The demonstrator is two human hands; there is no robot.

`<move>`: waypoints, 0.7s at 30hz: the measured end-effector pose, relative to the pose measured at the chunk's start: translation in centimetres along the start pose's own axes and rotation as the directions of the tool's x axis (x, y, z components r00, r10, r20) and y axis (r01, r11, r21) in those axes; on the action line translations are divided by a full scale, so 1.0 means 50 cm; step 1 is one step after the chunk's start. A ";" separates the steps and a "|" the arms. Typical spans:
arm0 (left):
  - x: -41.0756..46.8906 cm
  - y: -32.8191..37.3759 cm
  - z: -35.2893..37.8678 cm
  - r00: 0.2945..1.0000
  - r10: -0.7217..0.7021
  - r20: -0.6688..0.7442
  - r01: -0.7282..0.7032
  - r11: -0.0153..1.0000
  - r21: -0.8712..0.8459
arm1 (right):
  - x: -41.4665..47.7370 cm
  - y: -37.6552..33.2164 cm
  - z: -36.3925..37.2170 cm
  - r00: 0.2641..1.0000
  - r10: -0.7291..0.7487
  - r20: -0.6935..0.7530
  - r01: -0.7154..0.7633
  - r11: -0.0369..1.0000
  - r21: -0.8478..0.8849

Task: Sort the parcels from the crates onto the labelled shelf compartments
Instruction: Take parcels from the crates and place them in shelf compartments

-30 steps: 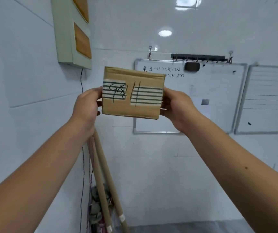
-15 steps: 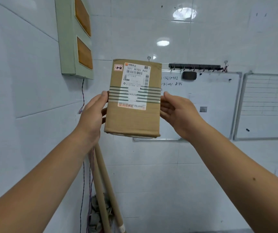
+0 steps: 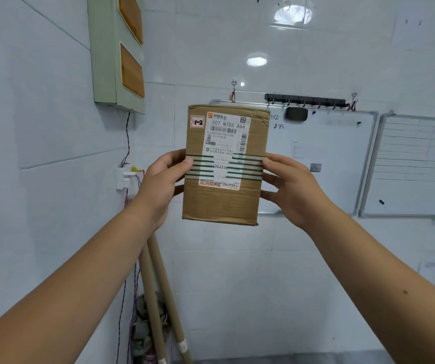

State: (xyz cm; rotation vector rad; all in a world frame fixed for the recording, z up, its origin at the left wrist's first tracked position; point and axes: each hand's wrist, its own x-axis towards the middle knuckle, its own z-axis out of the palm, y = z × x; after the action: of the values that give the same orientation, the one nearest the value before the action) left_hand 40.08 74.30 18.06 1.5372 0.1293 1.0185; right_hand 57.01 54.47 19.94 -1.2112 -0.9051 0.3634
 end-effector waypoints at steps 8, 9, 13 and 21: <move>0.003 -0.063 0.081 0.993 -0.023 0.119 0.038 0.992 -0.124 | -0.068 0.015 -0.055 0.991 -0.022 -0.135 0.005 0.992 -0.125; 0.000 -0.067 0.092 0.988 -0.026 0.155 0.047 0.989 -0.137 | -0.083 0.014 -0.060 0.985 -0.029 -0.169 0.006 0.990 -0.140; -0.014 -0.076 0.134 0.942 -0.017 0.335 0.080 0.981 -0.175 | -0.166 -0.001 -0.068 0.937 -0.061 -0.344 -0.001 0.984 -0.179; -0.117 -0.058 0.236 0.711 0.073 0.699 0.153 0.955 -0.255 | -0.427 -0.059 -0.025 0.776 -0.129 -0.618 -0.050 0.963 -0.264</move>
State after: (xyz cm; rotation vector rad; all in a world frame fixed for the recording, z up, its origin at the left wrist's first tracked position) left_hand 45.53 62.67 13.89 1.5314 -0.5130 0.3250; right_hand 44.26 38.12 13.94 -1.4334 -0.3881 -0.2190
